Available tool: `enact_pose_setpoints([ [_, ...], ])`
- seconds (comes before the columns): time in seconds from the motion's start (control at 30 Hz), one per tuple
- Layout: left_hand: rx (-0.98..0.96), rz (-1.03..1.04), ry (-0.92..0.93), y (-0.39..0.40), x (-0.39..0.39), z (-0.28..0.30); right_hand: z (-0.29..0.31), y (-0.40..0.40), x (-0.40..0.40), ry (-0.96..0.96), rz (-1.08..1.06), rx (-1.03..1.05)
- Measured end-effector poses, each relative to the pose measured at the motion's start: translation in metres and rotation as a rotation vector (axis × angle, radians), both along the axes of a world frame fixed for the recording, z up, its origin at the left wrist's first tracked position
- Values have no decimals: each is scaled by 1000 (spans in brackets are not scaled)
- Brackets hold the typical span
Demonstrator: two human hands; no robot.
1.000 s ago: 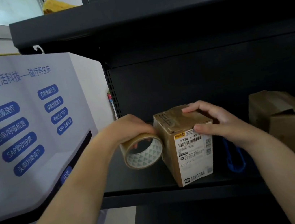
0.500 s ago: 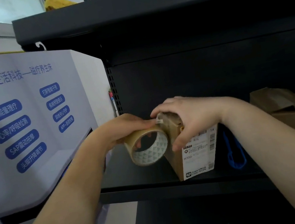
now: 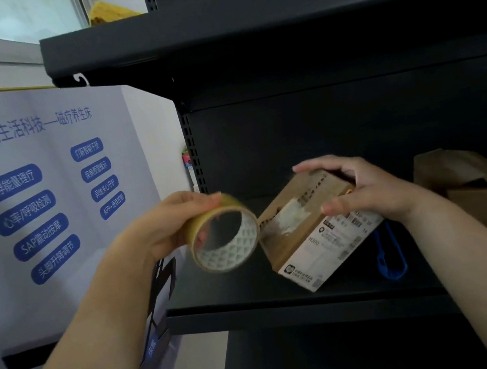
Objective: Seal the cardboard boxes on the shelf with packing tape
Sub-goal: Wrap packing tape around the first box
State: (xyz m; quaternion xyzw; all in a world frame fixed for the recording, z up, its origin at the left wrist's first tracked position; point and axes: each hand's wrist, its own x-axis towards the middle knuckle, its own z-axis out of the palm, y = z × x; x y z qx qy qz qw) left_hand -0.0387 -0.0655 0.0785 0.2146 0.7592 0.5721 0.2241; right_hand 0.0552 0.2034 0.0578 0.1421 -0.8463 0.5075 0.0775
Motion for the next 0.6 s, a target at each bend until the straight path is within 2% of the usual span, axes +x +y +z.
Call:
enact_pose_setpoints([
  [0.07, -137, 23, 25, 0, -4, -3, -12, 1, -1, -12, 10, -120],
  [0.17, -385, -46, 87, 4, -6, -9, -25, 5, -3, -23, 11, -238],
  [0.3, -528, -121, 173, 17, -6, -23, -43, 9, -8, -30, -18, -313],
  [0.5, -650, -159, 285, 32, -6, -25, -54, 21, -10, -149, -41, -220],
  [0.6, -624, -171, 307, 35, -5, -26, -37, 21, -7, -271, -45, -102],
])
